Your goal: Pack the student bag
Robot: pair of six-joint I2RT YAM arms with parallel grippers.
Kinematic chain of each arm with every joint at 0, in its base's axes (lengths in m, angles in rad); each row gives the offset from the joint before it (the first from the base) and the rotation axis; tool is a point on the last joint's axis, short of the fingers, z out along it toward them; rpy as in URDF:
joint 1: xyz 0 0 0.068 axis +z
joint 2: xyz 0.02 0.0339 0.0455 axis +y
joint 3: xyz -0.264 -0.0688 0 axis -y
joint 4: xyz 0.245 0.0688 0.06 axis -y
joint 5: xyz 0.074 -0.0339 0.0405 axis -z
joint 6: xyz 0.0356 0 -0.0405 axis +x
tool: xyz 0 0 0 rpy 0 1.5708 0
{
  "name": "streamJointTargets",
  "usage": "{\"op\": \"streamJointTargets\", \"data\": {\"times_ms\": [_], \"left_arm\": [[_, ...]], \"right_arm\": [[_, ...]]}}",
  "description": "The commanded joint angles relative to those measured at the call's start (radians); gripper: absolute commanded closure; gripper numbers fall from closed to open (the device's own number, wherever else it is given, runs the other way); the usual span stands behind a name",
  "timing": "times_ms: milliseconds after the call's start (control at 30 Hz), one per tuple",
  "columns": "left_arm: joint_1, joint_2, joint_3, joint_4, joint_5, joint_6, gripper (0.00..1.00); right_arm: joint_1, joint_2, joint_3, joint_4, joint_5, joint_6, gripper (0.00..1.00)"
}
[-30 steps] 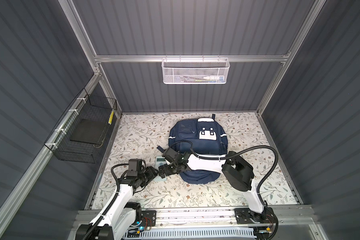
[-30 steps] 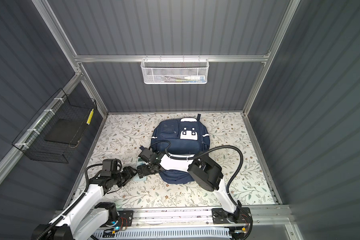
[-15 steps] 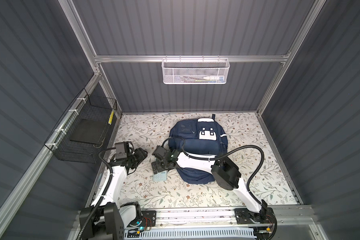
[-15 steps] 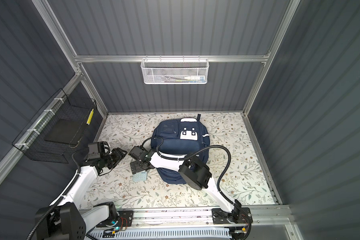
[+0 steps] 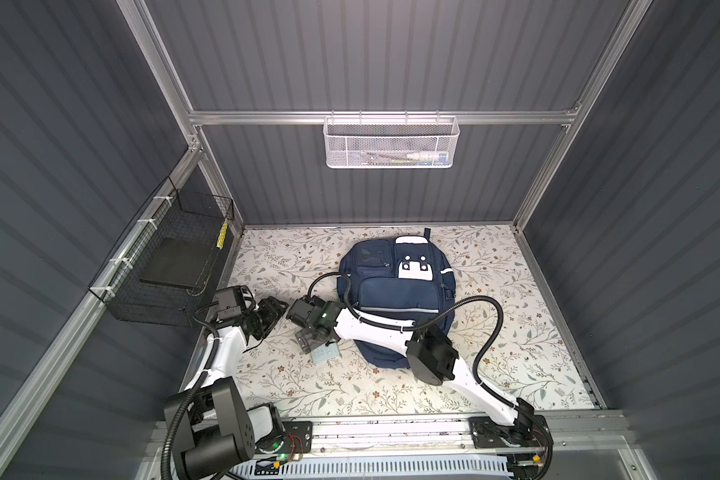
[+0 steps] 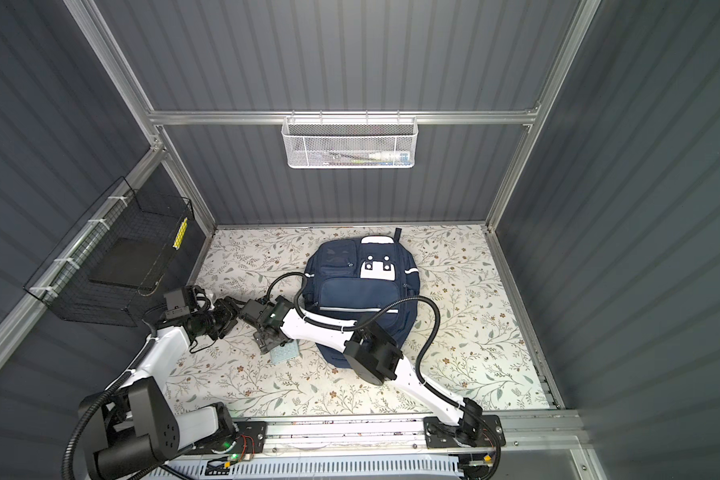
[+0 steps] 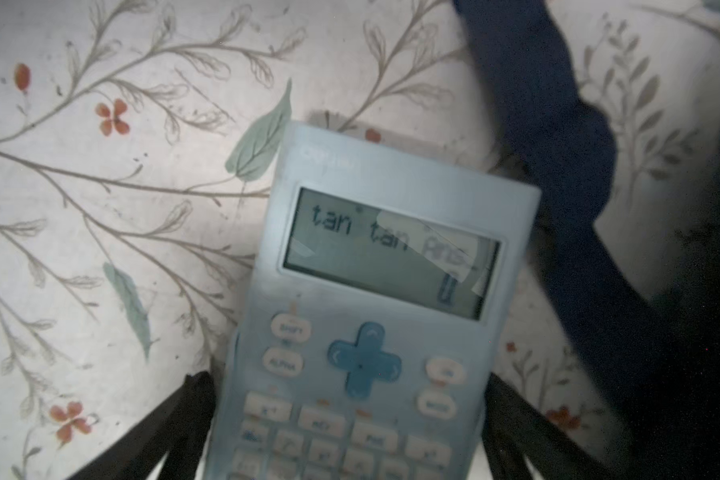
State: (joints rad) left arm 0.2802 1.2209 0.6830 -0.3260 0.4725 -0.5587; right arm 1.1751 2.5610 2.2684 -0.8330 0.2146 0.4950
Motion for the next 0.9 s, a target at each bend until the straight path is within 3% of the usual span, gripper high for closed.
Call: {"op": "streamJointTargets", "data": {"times_ms": [0,133,300,500,767,867], "left_arm": [[0.012,-0.021,0.048,-0.034,-0.004,0.06,0.31],[0.011,-0.021,0.053,-0.022,0.032,0.048,0.31],[0.011,-0.011,0.042,0.007,0.077,0.079,0.3],[0.01,-0.017,0.033,0.022,0.079,0.091,0.29],[0.0,-0.017,0.028,0.041,0.131,0.15,0.27],[-0.038,-0.029,0.052,0.023,0.092,0.161,0.26]], "right_arm": [[0.009,0.026,-0.077,-0.139,0.032,-0.068,0.04],[-0.011,-0.031,-0.173,-0.063,-0.029,-0.062,0.09],[-0.017,-0.048,-0.182,-0.047,-0.006,-0.062,0.16],[-0.006,-0.206,-0.316,0.097,0.021,-0.085,0.22],[0.012,-0.375,-0.393,0.125,0.035,-0.079,0.24],[0.02,-0.486,-0.466,0.146,0.048,-0.062,0.24]]}}
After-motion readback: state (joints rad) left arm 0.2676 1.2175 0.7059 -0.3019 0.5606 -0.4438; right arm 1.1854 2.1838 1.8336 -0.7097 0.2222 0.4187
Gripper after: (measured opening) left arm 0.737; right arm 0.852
